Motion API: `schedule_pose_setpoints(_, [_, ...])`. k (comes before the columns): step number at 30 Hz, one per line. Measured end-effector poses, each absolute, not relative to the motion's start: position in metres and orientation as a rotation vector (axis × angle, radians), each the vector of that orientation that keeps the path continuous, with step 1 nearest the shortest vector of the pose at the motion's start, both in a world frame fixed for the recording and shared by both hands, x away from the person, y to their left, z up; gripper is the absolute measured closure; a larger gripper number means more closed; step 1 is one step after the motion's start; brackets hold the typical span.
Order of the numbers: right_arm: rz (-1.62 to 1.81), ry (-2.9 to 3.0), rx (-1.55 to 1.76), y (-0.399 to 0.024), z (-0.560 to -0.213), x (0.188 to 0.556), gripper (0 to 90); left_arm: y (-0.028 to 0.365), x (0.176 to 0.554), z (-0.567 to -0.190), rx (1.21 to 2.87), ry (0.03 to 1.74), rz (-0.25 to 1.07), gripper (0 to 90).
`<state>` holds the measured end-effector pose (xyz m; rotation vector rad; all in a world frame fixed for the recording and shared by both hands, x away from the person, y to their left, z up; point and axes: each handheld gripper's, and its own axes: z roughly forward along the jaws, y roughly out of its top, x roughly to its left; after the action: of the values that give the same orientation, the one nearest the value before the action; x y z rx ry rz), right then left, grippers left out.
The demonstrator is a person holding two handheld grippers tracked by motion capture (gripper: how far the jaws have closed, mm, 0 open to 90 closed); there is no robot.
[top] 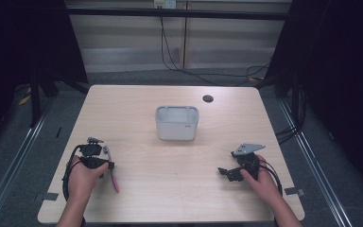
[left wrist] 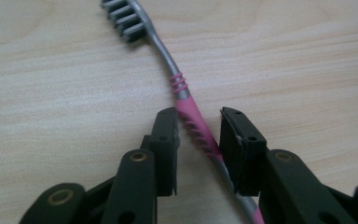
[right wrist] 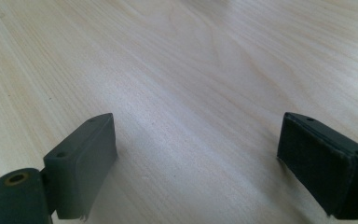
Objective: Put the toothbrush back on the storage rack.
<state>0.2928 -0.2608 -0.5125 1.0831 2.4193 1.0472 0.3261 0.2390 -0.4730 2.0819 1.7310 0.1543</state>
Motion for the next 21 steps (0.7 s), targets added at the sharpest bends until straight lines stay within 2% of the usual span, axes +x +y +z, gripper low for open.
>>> schedule_pose_setpoints(2, [1.047,2.419,1.083,-0.2608,-0.5125,0.2928,11.0,0.2377,0.3259,-0.4725,2.100,1.727,0.152,75.5])
schedule_pose_setpoints(5, [1.047,2.419,1.083,-0.2608,-0.5125,0.2928,11.0,0.2356,0.3259,-0.4726,2.098,1.738,0.158,76.8])
schedule_pose_setpoints(7, [1.047,2.419,1.084,-0.2608,-0.5125,0.2927,11.0,0.2351,0.3269,-0.4726,2.095,1.746,0.145,81.4])
schedule_pose_setpoints(14, [1.047,2.420,1.084,-0.2608,-0.5125,0.2927,11.0,0.2311,0.3297,-0.4712,2.157,1.729,0.170,82.0])
schedule_pose_setpoints(21, [1.047,2.419,1.084,-0.2608,-0.5125,0.2927,11.0,0.2338,0.3301,-0.4674,2.111,1.711,0.178,83.1])
